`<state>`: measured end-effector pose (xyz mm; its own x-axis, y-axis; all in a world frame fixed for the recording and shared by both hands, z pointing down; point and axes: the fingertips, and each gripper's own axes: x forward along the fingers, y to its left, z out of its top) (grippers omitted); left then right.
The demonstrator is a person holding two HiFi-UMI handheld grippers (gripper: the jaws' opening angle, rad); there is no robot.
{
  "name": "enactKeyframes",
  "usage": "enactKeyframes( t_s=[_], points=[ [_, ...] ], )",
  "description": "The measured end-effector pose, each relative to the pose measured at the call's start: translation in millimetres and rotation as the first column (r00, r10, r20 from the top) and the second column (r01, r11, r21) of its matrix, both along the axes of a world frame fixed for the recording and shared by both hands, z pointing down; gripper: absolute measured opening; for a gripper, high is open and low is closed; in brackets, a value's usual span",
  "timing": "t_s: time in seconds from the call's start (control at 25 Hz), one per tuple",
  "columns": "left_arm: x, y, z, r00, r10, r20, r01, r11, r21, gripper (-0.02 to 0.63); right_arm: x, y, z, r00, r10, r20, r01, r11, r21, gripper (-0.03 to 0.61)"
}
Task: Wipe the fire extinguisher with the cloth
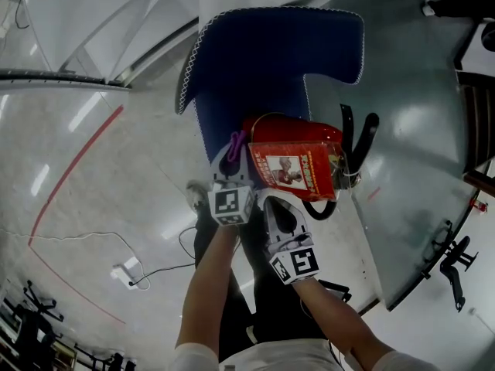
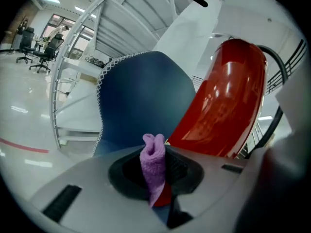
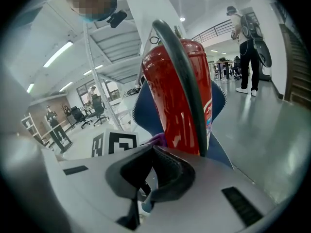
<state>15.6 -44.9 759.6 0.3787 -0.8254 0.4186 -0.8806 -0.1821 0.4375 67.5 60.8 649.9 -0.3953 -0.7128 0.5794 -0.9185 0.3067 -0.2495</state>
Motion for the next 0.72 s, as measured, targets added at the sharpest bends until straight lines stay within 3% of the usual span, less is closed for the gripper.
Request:
enactKeyframes(
  t_s=[0.4,0.72],
  points=[
    [16.1,-2.8,-9.4,0.995,0.015,-0.1,-0.014,1.0,0.005,0.051,7.3,-1.8,5.7,1.0,-0.008,-0.009,0.008,1.0,-0.018,0.012],
    [17.8,5.9,-58.5,0.992,0.026,-0.12,-0.017,0.997,0.073,0.051,11.3,5.0,-12.5,1.0,-0.013,-0.022,0.013,1.0,0.016,0.012]
  ],
)
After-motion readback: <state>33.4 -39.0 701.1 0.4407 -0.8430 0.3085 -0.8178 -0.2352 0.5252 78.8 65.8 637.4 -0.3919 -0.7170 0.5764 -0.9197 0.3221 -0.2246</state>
